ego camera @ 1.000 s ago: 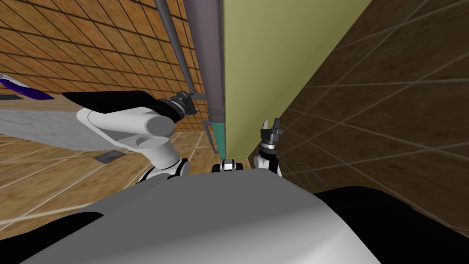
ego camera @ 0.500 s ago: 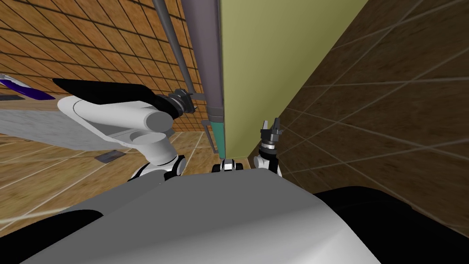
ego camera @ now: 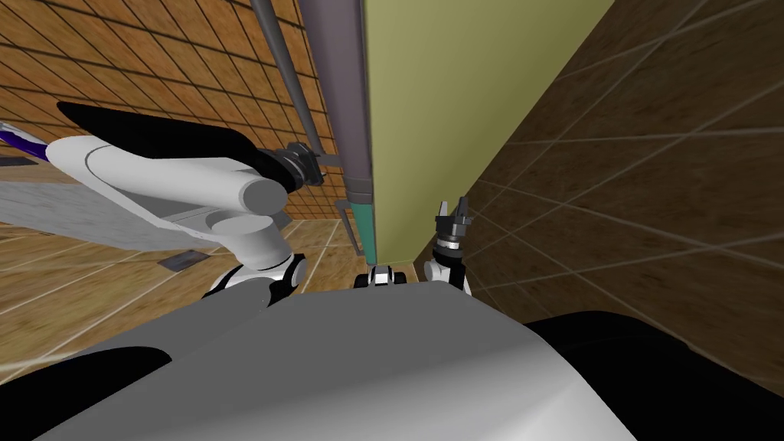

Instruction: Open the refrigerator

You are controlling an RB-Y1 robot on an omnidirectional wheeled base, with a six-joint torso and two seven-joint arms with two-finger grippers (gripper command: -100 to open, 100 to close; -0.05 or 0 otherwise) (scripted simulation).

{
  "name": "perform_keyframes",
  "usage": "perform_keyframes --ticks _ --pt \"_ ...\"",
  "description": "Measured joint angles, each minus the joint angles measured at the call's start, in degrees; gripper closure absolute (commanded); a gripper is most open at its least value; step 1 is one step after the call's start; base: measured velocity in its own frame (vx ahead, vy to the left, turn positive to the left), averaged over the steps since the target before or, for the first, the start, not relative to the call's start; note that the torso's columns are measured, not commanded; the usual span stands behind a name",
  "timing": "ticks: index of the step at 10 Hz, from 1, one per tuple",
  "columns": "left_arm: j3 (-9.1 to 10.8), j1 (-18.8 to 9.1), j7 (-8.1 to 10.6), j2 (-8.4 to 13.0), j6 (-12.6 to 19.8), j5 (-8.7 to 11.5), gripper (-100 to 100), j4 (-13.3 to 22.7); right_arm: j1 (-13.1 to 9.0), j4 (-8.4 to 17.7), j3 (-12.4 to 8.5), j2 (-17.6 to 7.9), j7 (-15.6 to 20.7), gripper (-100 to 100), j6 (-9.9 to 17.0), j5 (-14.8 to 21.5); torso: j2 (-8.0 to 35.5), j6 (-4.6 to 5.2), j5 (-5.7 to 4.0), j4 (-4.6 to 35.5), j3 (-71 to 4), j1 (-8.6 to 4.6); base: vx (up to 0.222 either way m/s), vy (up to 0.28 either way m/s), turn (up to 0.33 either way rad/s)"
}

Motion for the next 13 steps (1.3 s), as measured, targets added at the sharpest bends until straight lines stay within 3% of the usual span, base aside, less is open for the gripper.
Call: perform_keyframes --ticks 2,4,5,6,7,8,12,13 --pt "0.08 -0.3 0.56 0.8 1.0 0.1 -100 0.1 0.0 0.0 0.0 0.0 0.0 0 0.0 0.0 0.1 -0.17 0.13 0.0 0.1 0.24 -0.013 0.030 0.066" --pt "0.37 0.4 0.80 0.3 0.3 -0.3 -100 1.5 0.0 0.0 0.0 0.0 0.0 0 0.0 0.0 -0.1 -0.23 0.29 0.0 -0.1 0.71 0.022 0.062 0.042" --pt "0.40 0.6 0.84 0.2 0.4 -0.3 100 1.6 0.0 0.0 0.0 0.0 0.0 0 0.0 0.0 0.0 -0.26 0.27 -0.1 0.0 0.51 -0.025 0.019 0.039" --pt "0.53 0.6 0.85 0.3 0.4 -0.3 100 1.4 0.0 0.0 0.0 0.0 0.0 0 0.0 0.0 0.2 -0.42 0.41 -0.2 0.2 0.51 -0.080 0.155 -0.312" --pt "2.77 0.1 -0.05 1.9 -0.6 0.8 100 2.4 0.0 0.0 0.0 0.0 0.0 0 0.0 0.0 0.3 -0.45 0.76 -0.4 0.3 1.26 -0.134 0.261 -0.409" --pt "3.78 0.5 -0.86 2.5 -1.6 1.3 100 3.8 0.0 0.0 0.0 0.0 0.0 0 0.0 0.0 0.2 -0.49 0.86 -0.3 0.3 1.63 -0.078 0.191 -0.189" --pt "6.39 0.7 -2.91 4.4 -5.4 1.8 100 9.6 0.0 0.0 0.0 0.0 0.0 0 0.0 0.0 -0.2 -0.54 0.60 -0.4 0.1 0.76 -0.084 0.226 -0.269" --pt "8.06 0.6 -3.77 5.7 -6.0 2.6 100 11.2 0.0 0.0 0.0 0.0 0.0 0 0.0 0.0 0.0 -0.32 0.50 -0.2 0.1 0.90 -0.138 0.234 -0.340"
